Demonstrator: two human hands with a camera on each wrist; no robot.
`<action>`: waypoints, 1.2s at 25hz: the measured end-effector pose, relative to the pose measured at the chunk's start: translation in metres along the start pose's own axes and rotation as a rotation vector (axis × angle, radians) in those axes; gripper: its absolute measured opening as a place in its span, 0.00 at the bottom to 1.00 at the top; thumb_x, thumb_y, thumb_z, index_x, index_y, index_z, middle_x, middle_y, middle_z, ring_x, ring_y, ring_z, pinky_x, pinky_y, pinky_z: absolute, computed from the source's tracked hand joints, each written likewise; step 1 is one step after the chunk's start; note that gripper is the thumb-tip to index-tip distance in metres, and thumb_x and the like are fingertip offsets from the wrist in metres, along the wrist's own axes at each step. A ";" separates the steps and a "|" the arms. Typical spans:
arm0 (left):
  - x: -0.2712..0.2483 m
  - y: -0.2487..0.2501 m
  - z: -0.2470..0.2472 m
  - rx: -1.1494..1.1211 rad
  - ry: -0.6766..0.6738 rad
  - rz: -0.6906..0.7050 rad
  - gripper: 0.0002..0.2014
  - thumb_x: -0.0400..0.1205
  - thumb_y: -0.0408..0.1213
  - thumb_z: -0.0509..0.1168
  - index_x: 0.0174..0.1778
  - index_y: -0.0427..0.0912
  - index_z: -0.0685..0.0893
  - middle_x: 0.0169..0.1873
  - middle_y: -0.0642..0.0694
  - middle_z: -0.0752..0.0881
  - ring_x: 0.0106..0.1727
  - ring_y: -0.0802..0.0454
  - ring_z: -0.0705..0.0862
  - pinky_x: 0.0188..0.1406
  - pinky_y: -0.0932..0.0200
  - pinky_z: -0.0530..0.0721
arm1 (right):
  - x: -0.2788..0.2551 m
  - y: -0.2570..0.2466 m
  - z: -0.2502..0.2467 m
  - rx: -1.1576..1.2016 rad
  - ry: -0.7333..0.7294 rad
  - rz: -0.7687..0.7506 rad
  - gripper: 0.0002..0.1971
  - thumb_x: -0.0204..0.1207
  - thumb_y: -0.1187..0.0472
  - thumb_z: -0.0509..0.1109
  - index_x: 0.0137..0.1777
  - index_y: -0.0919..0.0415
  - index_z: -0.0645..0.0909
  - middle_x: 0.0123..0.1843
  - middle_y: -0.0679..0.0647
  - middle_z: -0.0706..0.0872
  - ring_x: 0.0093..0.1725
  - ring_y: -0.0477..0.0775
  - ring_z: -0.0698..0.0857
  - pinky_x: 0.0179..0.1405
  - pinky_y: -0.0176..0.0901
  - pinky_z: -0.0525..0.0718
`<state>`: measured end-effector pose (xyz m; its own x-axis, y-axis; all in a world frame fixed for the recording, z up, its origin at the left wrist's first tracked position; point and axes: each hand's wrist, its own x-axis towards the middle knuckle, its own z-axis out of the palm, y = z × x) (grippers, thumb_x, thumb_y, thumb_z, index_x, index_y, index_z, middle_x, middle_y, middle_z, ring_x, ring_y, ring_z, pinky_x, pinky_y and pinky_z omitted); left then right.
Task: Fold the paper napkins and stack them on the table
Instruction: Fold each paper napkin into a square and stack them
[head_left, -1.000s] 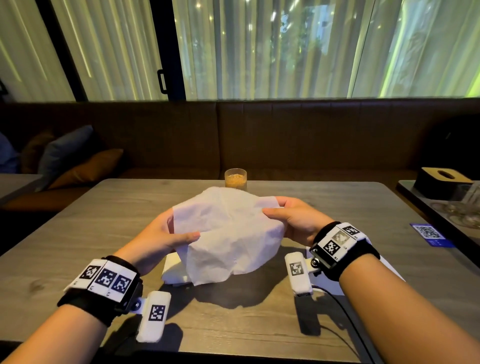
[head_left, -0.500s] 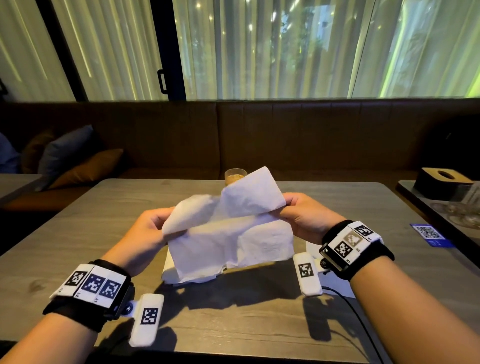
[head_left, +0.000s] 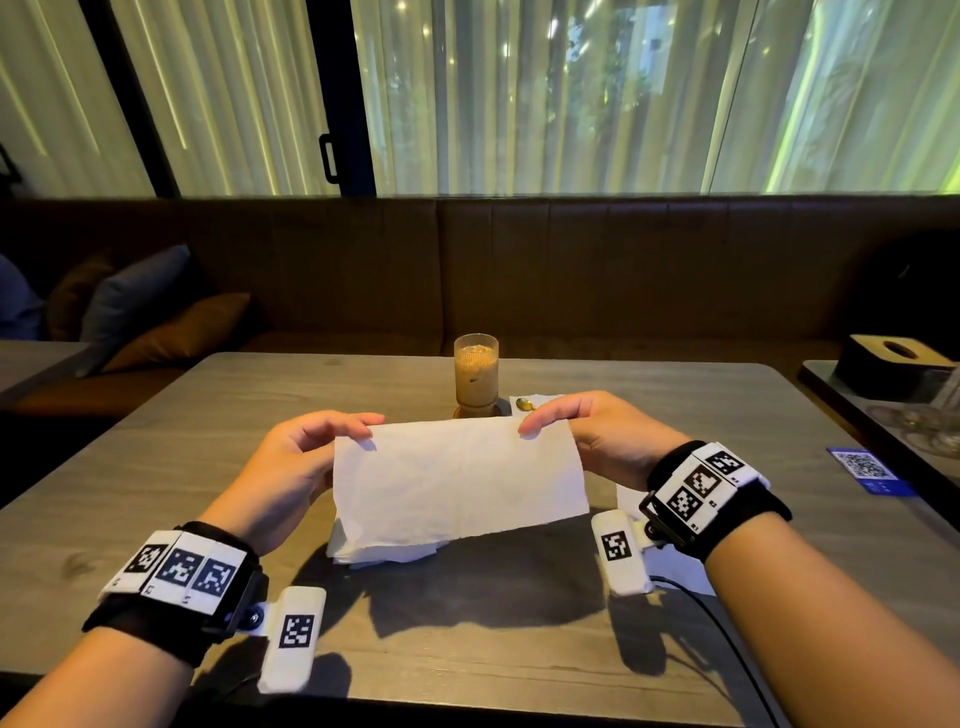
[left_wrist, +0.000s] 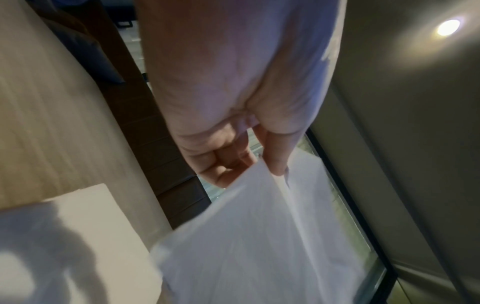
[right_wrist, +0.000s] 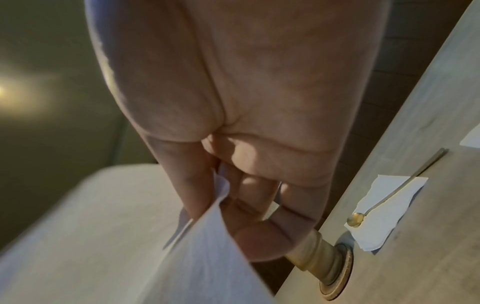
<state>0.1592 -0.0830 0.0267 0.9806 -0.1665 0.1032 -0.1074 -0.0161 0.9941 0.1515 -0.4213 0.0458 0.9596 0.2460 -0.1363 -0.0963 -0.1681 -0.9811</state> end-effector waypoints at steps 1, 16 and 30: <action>0.000 -0.001 0.000 -0.013 0.025 -0.009 0.07 0.84 0.22 0.66 0.44 0.34 0.88 0.54 0.51 0.94 0.56 0.48 0.89 0.45 0.54 0.85 | 0.000 -0.001 0.001 0.004 0.011 0.003 0.12 0.83 0.71 0.70 0.48 0.60 0.95 0.63 0.62 0.91 0.63 0.66 0.90 0.67 0.61 0.89; -0.008 0.030 0.005 0.082 -0.231 0.047 0.07 0.76 0.32 0.78 0.45 0.39 0.86 0.47 0.33 0.91 0.43 0.44 0.89 0.37 0.59 0.88 | 0.011 -0.001 0.027 -0.226 -0.185 -0.002 0.25 0.78 0.44 0.76 0.75 0.46 0.81 0.66 0.51 0.91 0.70 0.54 0.87 0.73 0.58 0.80; 0.016 0.057 0.003 0.354 -0.070 0.082 0.23 0.80 0.28 0.75 0.69 0.52 0.84 0.60 0.46 0.90 0.60 0.43 0.90 0.54 0.50 0.89 | 0.017 0.000 0.080 -0.250 -0.329 -0.066 0.15 0.81 0.60 0.77 0.64 0.68 0.90 0.63 0.62 0.93 0.61 0.58 0.92 0.70 0.58 0.85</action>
<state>0.1684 -0.0895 0.0849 0.9541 -0.2482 0.1676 -0.2475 -0.3383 0.9079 0.1471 -0.3406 0.0325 0.8220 0.5491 -0.1508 0.0685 -0.3582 -0.9311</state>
